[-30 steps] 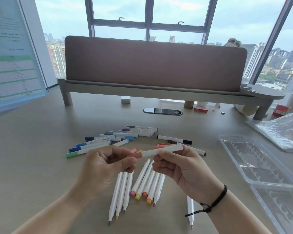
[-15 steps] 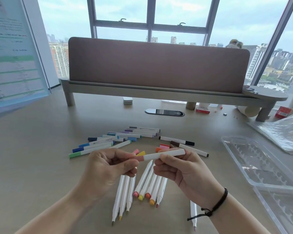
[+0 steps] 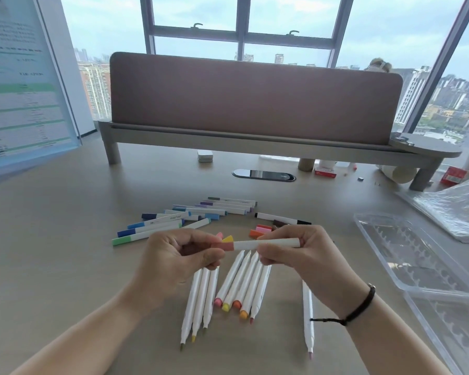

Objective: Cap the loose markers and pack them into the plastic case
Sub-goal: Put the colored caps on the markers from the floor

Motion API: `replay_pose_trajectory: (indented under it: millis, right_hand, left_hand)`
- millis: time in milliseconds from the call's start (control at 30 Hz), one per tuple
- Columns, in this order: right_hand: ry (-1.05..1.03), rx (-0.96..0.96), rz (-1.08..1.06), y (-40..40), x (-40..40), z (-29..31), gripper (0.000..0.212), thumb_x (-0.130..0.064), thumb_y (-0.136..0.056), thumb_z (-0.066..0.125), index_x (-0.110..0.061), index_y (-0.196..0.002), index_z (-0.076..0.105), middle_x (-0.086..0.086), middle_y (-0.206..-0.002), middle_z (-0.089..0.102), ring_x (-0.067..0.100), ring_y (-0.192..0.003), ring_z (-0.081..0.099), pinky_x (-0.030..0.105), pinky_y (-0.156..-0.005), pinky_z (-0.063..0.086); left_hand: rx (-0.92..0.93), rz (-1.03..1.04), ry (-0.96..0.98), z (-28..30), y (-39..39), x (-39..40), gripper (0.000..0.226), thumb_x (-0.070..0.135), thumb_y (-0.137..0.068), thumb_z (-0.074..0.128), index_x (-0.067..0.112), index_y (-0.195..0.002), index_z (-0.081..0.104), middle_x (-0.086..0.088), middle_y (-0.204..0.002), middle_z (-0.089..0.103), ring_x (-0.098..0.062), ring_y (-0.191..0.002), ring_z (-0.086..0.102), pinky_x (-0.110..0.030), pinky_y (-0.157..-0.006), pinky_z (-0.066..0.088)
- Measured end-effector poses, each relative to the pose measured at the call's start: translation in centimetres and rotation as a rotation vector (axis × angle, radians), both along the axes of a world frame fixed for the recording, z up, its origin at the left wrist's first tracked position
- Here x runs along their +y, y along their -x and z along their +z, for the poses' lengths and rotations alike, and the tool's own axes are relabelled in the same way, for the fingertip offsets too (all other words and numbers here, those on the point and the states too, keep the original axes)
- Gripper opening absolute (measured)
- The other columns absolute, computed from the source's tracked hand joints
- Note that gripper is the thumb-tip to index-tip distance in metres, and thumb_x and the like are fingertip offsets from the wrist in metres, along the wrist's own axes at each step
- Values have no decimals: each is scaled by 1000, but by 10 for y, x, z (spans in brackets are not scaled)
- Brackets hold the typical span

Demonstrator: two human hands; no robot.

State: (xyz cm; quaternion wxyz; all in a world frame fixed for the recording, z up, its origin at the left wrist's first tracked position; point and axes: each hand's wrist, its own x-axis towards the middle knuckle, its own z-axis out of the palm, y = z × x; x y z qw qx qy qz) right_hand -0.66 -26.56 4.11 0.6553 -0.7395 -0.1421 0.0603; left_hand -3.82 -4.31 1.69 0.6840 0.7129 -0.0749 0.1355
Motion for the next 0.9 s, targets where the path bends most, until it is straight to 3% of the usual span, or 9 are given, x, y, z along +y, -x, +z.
replay_pose_trajectory:
  millis: [67, 133, 200, 300, 433, 567, 767, 900]
  right_hand:
    - [216, -127, -83, -6, -8, 2, 9, -15, -73, 86, -21, -77, 81, 2, -76, 76, 19, -75, 71, 31, -78, 56]
    - [182, -177, -229, -17, -22, 0, 12, -13, -73, 85, -23, -74, 80, 3, -71, 75, 21, -69, 68, 34, -75, 55]
    - [124, -192, -419, -33, -41, -7, 14, -12, -74, 84, -25, -72, 79, 5, -68, 74, 20, -65, 65, 35, -72, 54]
    - [249, -164, -596, -49, -59, -21, 14, -14, -74, 82, -23, -66, 76, -2, -64, 71, 14, -63, 63, 30, -67, 52]
    - [508, -165, -612, -53, -56, -37, 12, -21, -76, 80, -25, -68, 72, -9, -68, 70, 12, -70, 64, 23, -58, 44]
    - [735, -226, -580, -55, -56, -44, 13, -22, -79, 74, -29, -70, 68, -13, -71, 65, 16, -78, 64, 26, -65, 46]
    - [860, -247, -536, -54, -55, -44, 2, -29, -82, 70, -28, -81, 69, -9, -81, 66, 21, -87, 64, 31, -72, 51]
    - [872, -283, -565, -48, -57, -32, 19, -42, -81, 73, -27, -93, 69, -9, -88, 67, 19, -89, 63, 33, -73, 52]
  left_hand:
    - [-7, 24, -82, -3, -1, 2, 34, 8, -64, 80, 13, -98, 75, -4, -87, 78, -18, -77, 75, -21, -69, 59]
    - [-40, 86, -132, -5, -4, 7, 36, 16, -68, 80, 22, -103, 73, 3, -91, 78, -15, -83, 74, -22, -75, 59]
    - [-66, 168, -144, -7, -9, 14, 28, 21, -76, 77, 24, -104, 73, 2, -86, 77, -17, -76, 73, -29, -74, 60]
    - [-102, 266, -174, -10, -15, 23, 18, 15, -89, 68, 27, -102, 71, 1, -75, 74, -19, -63, 68, -34, -67, 61]
    - [-115, 286, -238, -12, -18, 26, 20, 13, -92, 67, 30, -101, 71, 0, -72, 72, -18, -57, 65, -28, -60, 57]
    - [-106, 277, -285, -15, -20, 26, 19, 11, -92, 66, 28, -100, 72, 3, -69, 71, -9, -58, 65, -21, -54, 53]
    - [-89, 266, -311, -18, -21, 27, 18, 14, -93, 66, 26, -105, 72, 7, -70, 72, -6, -63, 67, -25, -58, 54]
    - [-68, 236, -320, -22, -23, 29, 21, 15, -93, 66, 31, -106, 71, 7, -71, 73, -7, -64, 66, -32, -64, 52]
